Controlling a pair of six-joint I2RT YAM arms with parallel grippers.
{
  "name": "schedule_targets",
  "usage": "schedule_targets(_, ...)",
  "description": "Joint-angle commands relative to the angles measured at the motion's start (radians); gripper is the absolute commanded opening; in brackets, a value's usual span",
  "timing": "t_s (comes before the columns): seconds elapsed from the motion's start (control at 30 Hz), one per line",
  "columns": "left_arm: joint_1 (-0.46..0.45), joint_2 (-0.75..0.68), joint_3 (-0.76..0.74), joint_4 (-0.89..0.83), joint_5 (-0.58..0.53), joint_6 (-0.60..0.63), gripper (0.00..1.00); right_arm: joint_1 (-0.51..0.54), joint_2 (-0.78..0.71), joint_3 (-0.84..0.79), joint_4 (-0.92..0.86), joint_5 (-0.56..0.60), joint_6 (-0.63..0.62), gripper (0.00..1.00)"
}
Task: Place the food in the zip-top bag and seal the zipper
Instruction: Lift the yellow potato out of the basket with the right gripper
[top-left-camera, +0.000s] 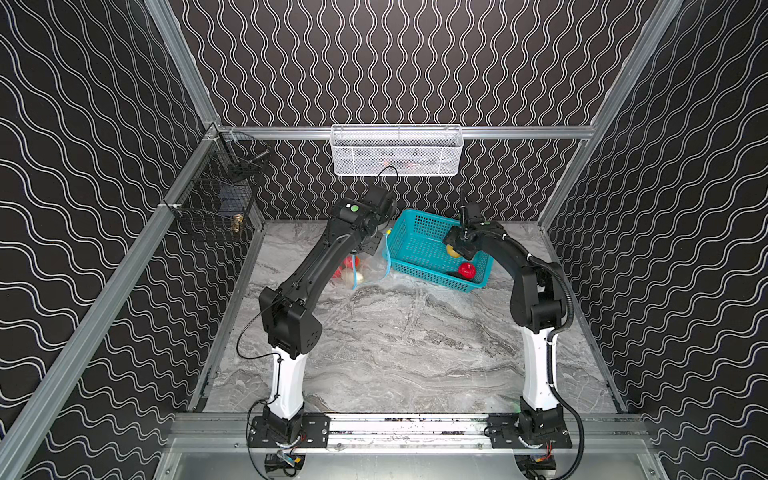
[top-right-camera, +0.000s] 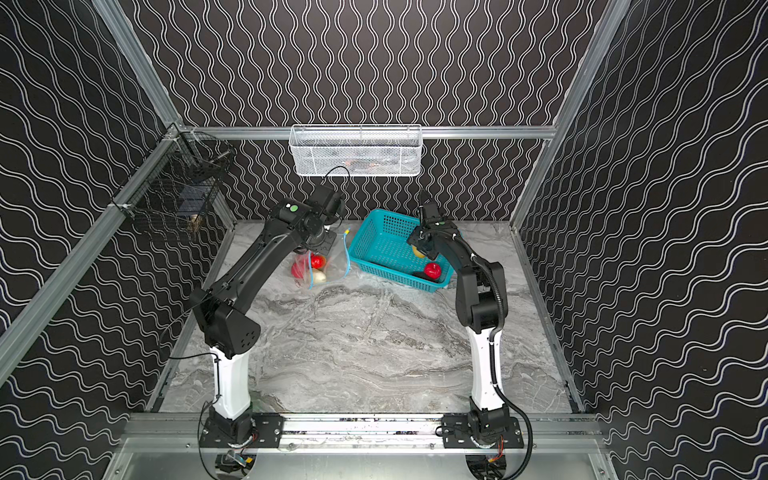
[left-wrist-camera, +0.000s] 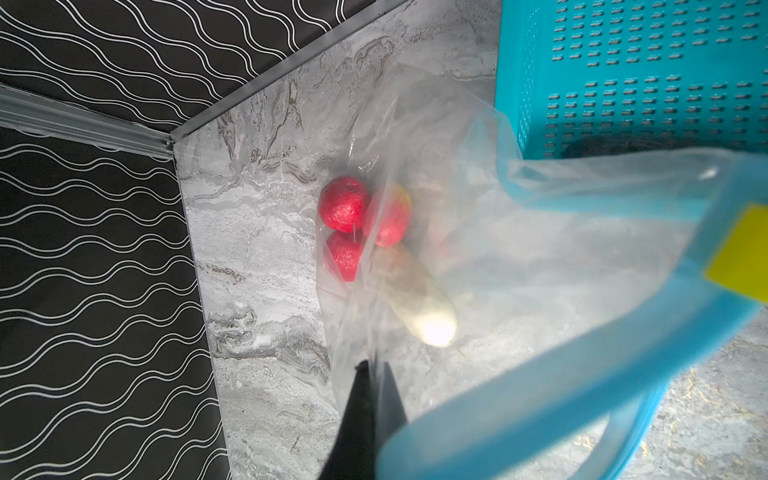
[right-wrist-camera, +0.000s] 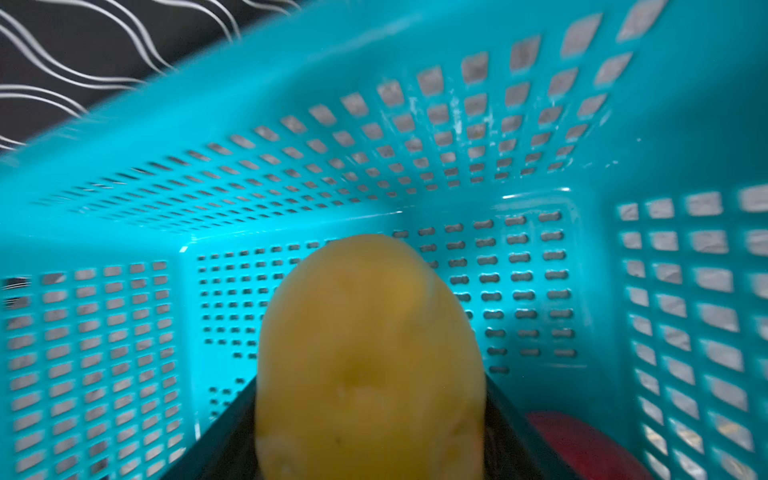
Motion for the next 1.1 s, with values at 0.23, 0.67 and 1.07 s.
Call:
schedule_targets(0.23,0.001,0.025,0.045,-0.018,0.007,-0.008,0.00,0.015,-0.096,-0.069,0.038,-0.048,0.028,0.63)
schedule_targets(0.67,0.002,-0.030,-0.019,0.020,0.003,0.004,0.00,0.026,-0.146,-0.112,0.098,-0.127,0.051,0.63)
schedule_targets(1.07,0.002,0.047,0.079,-0.027,0.043,-0.001,0.00,0.046,-0.244,-0.182,0.147,-0.138,0.078,0.63)
